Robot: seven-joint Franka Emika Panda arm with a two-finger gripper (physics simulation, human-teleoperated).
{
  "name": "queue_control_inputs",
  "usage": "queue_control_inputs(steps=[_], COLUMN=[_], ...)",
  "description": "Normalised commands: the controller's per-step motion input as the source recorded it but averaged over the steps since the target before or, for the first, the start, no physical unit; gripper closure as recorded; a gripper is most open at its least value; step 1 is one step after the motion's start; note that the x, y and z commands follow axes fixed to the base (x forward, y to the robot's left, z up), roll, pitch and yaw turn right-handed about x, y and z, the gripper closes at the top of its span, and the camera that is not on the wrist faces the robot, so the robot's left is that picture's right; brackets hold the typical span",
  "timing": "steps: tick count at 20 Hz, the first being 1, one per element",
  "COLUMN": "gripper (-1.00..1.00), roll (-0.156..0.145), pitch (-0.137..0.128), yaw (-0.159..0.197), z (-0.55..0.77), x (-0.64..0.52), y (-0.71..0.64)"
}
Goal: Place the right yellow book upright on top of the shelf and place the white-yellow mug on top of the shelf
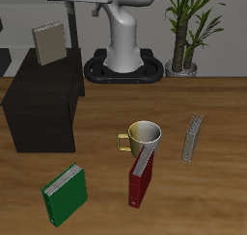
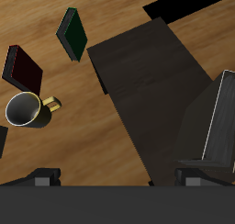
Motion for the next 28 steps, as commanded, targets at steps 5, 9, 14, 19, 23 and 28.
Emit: queue_control_inputs(steps=[5,9,14,19,23,28], gripper=[-1.0,-1.0,-1.0,-1.0,-1.0,-1.0], roll=[0.038,-0.002,0.044,0.034,-0.012,-0.041], pitch=[-0.023,-0.004,-0.032,0.062,0.017,0.03], yaw=[0.184,0.159,0.231,0.067,0.019,-0.033], z=[0.08,-0.1,-0.2,-0.14,0.01,-0.06], x=[0.14,0.39,0.46,0.51,0.36,0.41], y=[0.82,0.58,0.68,0.43,0.08,0.1])
